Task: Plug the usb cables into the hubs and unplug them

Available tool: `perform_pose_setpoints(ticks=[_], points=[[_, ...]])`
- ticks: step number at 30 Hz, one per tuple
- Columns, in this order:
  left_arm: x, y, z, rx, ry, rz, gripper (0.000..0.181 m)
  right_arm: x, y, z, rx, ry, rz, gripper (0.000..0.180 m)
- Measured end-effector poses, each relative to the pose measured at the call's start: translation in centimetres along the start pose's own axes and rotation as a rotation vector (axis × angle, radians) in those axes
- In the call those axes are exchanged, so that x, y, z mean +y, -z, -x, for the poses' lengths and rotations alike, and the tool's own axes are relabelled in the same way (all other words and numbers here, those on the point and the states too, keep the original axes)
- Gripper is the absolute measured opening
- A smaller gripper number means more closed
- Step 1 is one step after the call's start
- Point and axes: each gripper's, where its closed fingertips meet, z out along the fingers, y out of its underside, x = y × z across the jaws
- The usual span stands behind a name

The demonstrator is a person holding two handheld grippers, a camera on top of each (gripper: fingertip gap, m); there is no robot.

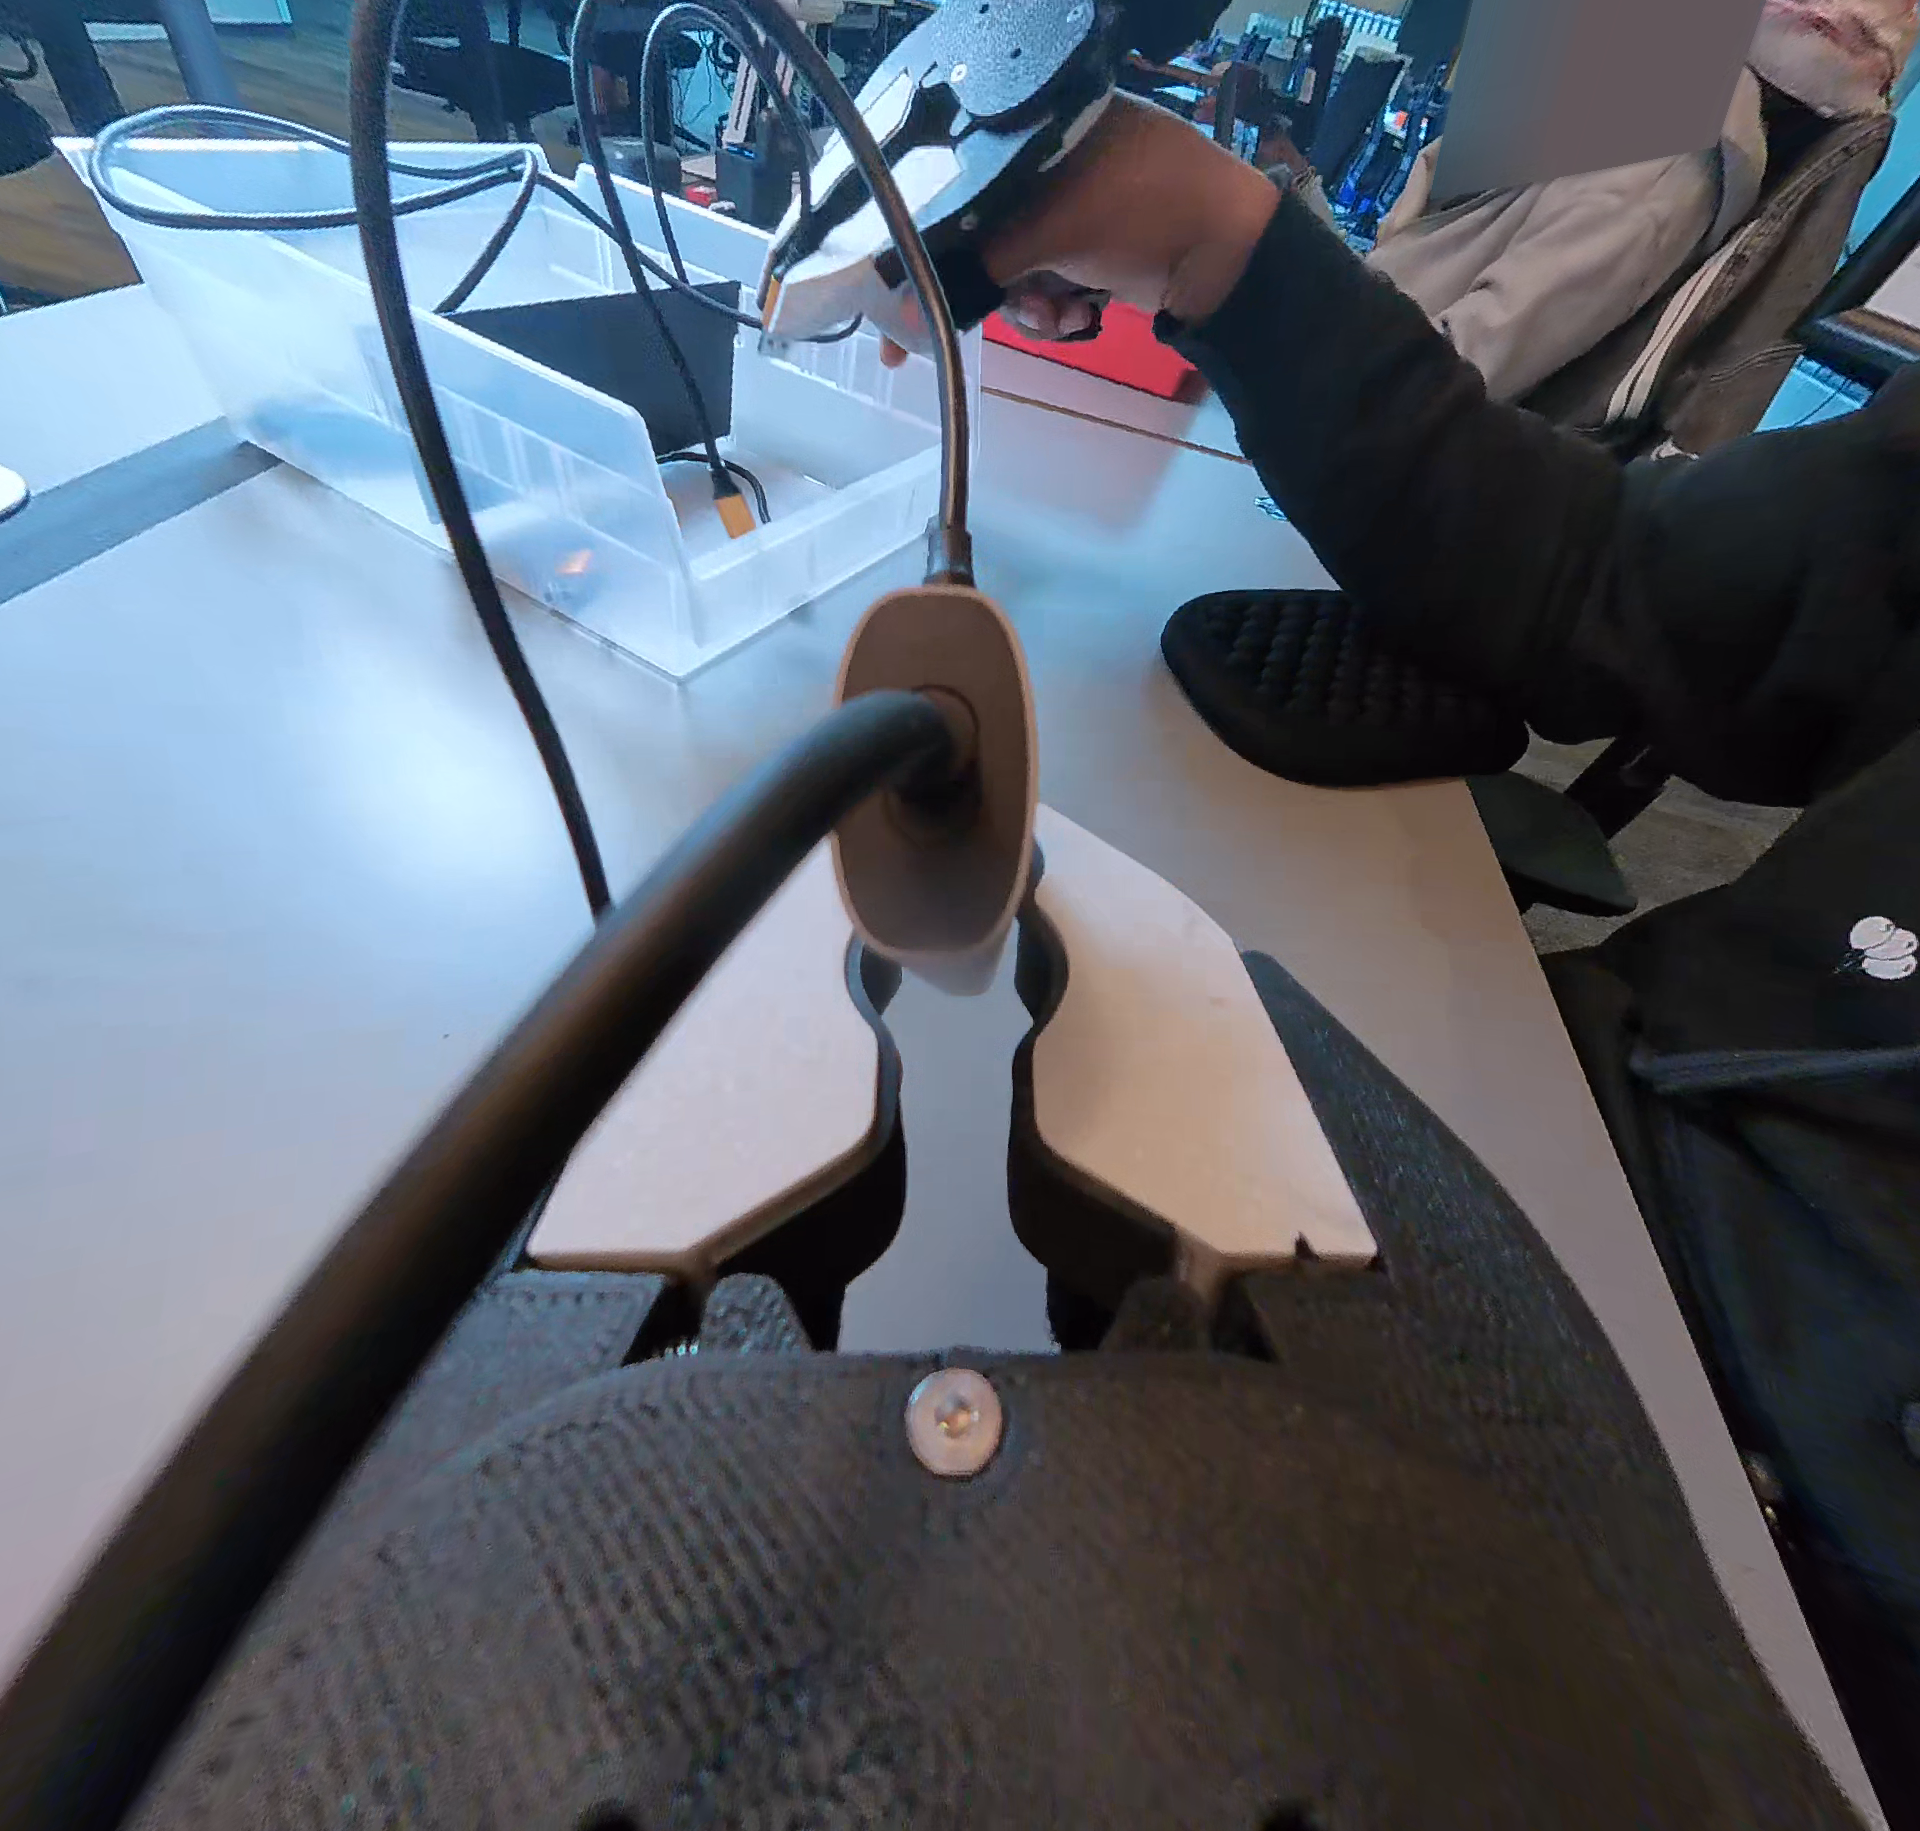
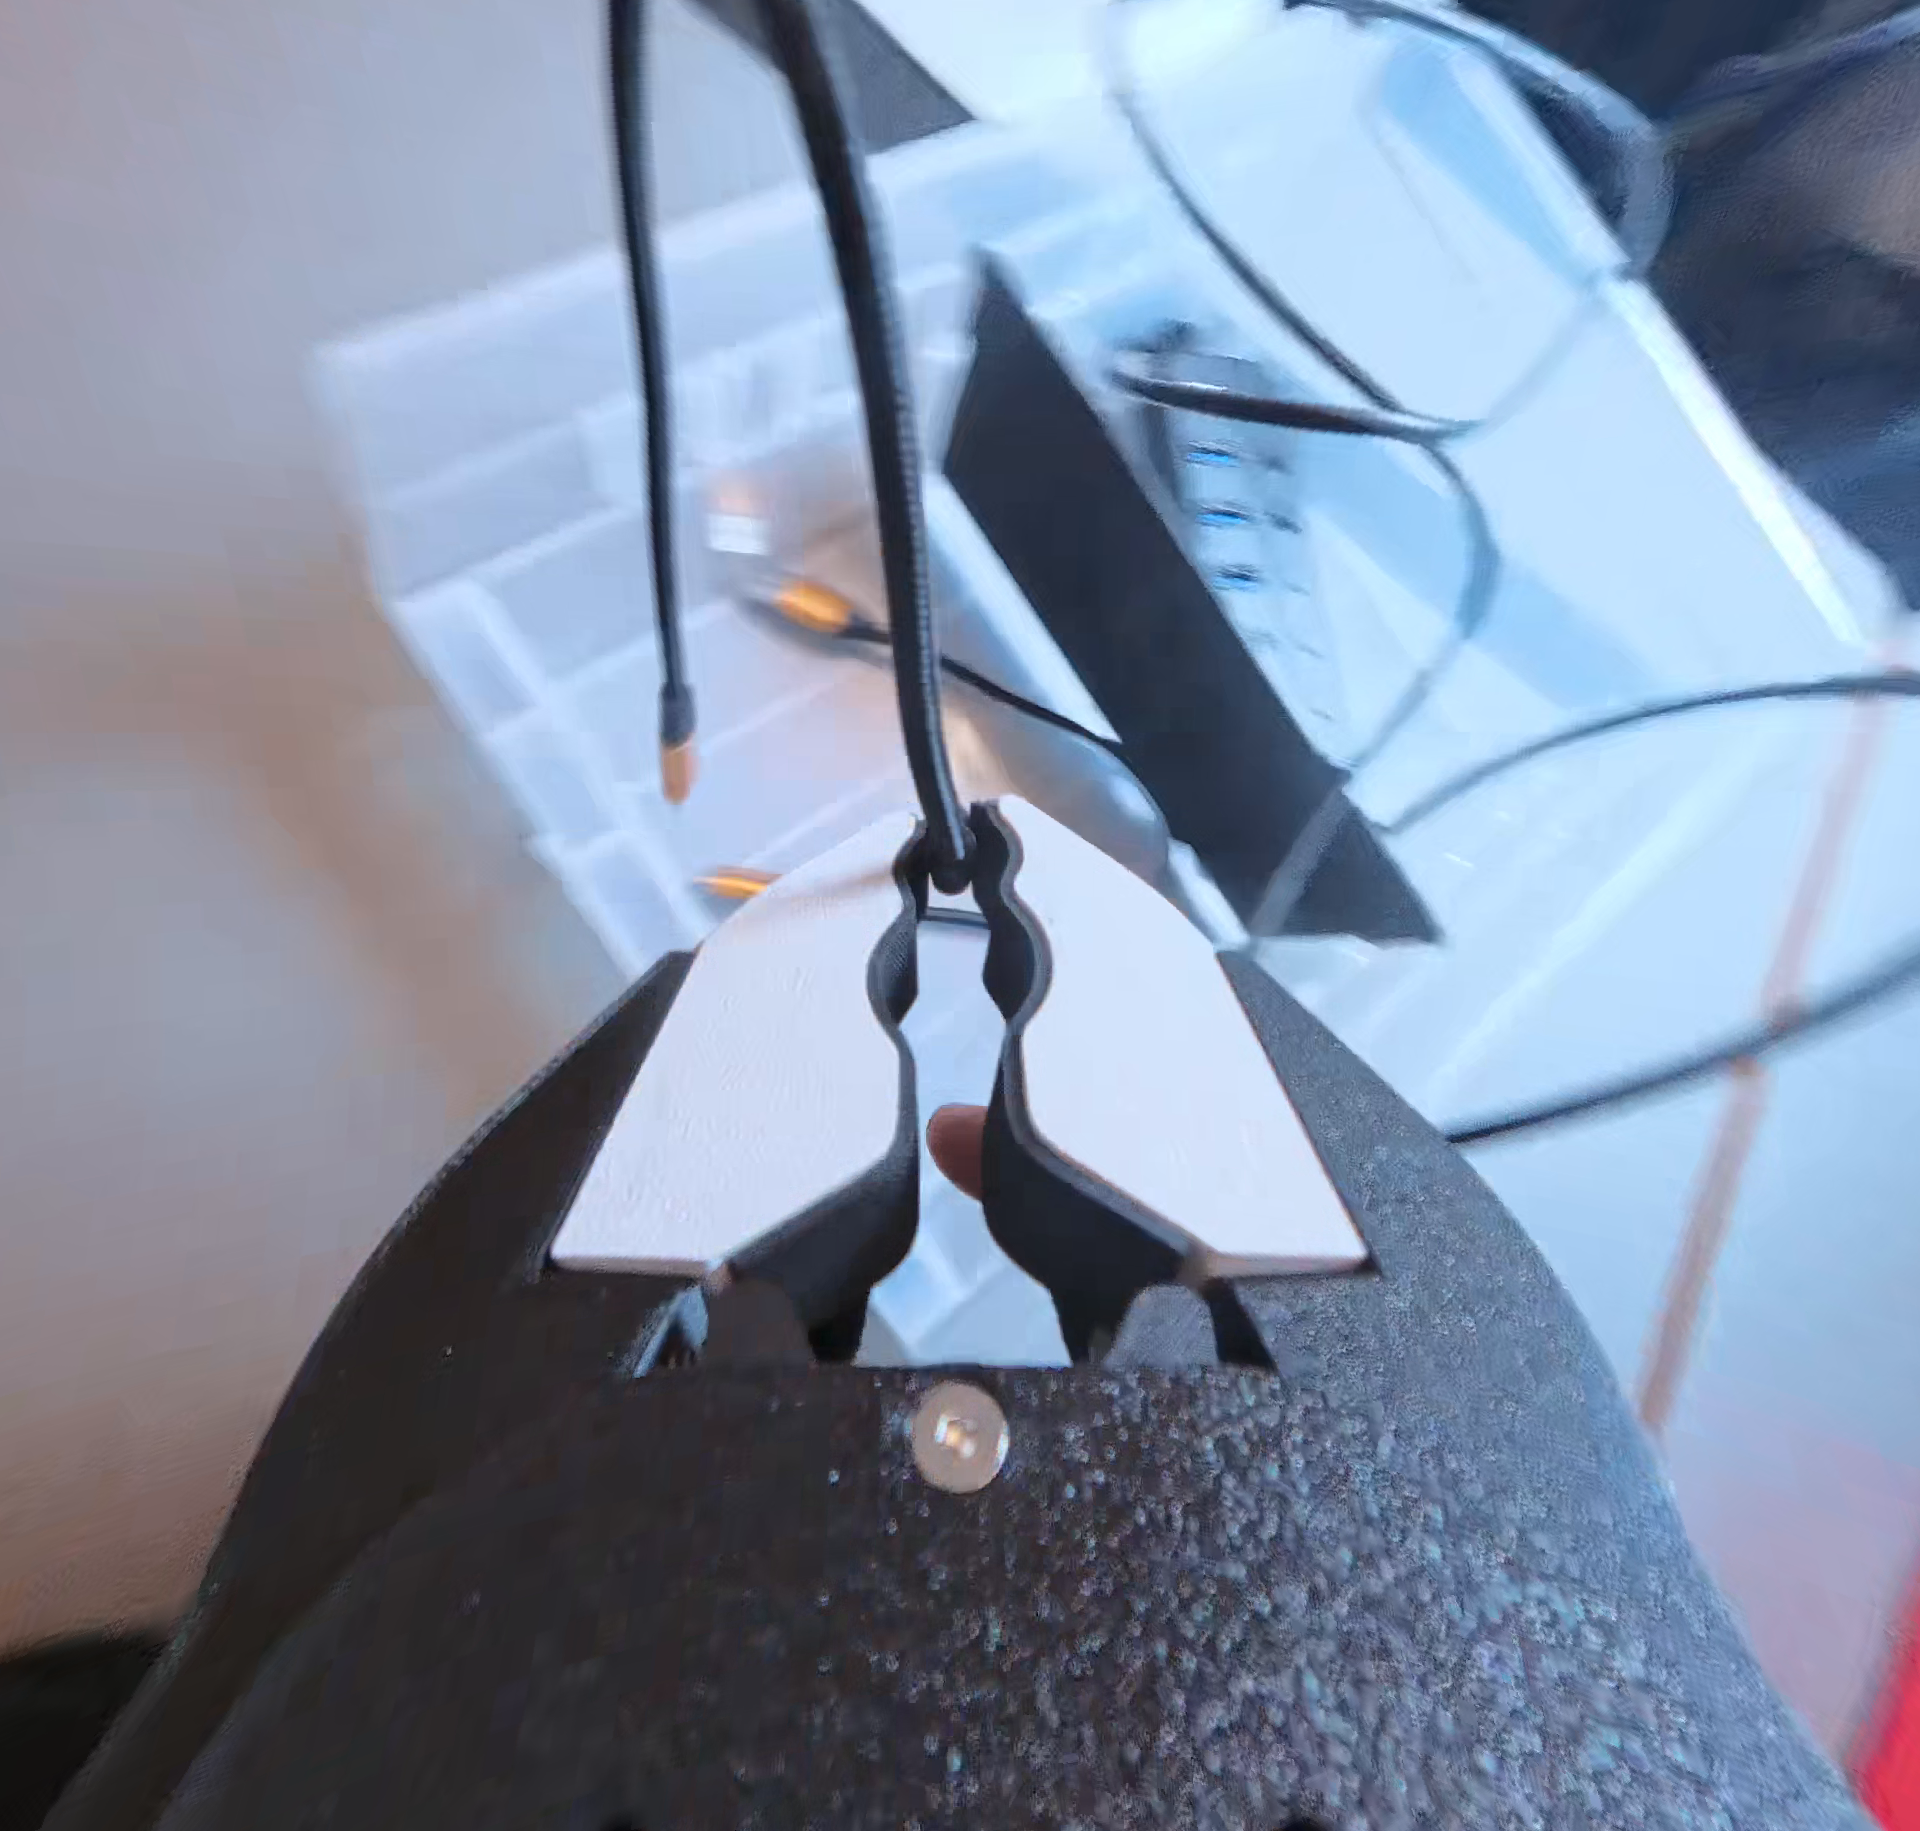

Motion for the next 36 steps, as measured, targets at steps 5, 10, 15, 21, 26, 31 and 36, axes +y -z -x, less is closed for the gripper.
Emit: perform_pose_setpoints(ticks=[5,10,15,21,26,31,36], points=[[0.1,0.0,0.1,-0.007,0.002,0.003,0.017,0.2,1.0,-3.3,0.206,0.014,0.008,0.068],[0.2,-0.1,0.2,-0.010,0.003,0.011,0.017,-3.1,3.0,-2.8,0.213,0.016,-0.183,0.075],[0.5,-0.3,0.2,-0.018,0.000,0.026,0.017,-6.6,4.1,1.7,0.099,0.099,-0.363,0.071],[0.9,-0.6,0.4,-0.041,-0.002,0.050,0.017,-8.7,3.4,9.4,-0.070,0.217,-0.445,0.053],[1.2,-0.8,0.0,-0.038,-0.020,0.068,0.017,-5.6,-2.0,2.9,0.242,0.091,-0.154,0.043],[1.4,-0.9,-0.2,-0.036,-0.032,0.081,0.017,-2.3,-8.0,-1.0,0.239,0.028,0.033,0.038],[1.5,-0.5,0.2,-0.047,-0.034,0.081,0.017,-2.3,-7.3,0.4,0.178,0.318,0.078,0.004]])
